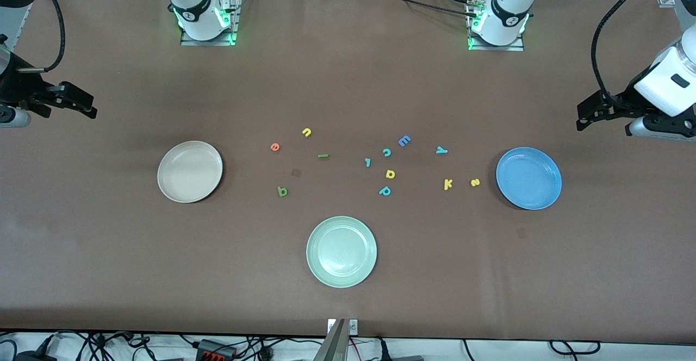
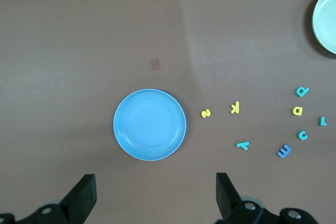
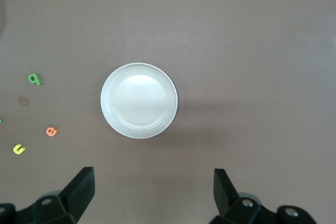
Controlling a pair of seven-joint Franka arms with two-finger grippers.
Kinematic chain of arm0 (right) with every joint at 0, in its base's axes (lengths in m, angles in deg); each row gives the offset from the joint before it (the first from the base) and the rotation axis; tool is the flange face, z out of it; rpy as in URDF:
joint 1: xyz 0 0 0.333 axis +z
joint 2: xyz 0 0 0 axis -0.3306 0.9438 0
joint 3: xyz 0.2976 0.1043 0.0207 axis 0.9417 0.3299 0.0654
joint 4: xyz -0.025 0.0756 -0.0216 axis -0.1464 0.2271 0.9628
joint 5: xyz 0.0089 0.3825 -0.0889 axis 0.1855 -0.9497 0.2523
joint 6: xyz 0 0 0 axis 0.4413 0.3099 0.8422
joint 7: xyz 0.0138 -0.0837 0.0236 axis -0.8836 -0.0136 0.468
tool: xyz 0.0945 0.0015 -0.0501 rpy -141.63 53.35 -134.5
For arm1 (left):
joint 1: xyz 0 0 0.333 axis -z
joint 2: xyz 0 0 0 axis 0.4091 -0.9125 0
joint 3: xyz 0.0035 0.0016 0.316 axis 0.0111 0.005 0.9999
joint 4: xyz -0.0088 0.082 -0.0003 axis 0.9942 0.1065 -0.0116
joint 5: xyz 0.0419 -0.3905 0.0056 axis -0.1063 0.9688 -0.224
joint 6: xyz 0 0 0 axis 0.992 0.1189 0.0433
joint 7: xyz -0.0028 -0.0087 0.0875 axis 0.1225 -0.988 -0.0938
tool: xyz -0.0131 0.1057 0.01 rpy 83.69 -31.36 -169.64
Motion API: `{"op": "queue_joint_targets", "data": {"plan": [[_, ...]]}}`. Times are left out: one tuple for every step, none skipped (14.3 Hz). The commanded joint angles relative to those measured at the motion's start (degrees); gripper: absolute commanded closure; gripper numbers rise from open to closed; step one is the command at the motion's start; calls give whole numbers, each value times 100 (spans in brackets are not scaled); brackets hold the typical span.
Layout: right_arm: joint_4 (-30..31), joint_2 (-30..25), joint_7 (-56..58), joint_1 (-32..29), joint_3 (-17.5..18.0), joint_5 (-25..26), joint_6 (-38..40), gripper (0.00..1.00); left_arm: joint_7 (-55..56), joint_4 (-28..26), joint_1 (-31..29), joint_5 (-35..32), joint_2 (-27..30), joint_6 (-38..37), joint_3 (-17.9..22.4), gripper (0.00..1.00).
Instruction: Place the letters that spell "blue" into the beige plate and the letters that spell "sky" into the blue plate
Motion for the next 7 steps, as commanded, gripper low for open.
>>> {"op": "queue_joint_targets", "data": {"plan": [[56,-65,29,-95,26,-60,46,0,-16,185,-28,31,-72,-148,-26,0],[57,-74,29,-96,26,-68,55,0,-16,185,-28,31,-72,-148,-26,0],[57,-65,29,-96,26,-68,81,0,-16,185,-28,31,-72,-148,-26,0],[57,-47,29,-104,17,-68,134,0,-16,185,-19,31,-72,-148,-26,0],[48,-30,29,-130,17,-68,213,0,-16,185,-19,31,-72,-166,-26,0],[56,-12,29,-200,17,-68,283,0,-7,185,-19,23,-72,-175,-26,0],[57,-12,98,-245,17,-68,327,0,-16,185,-19,23,-90,-175,-26,0]]}}
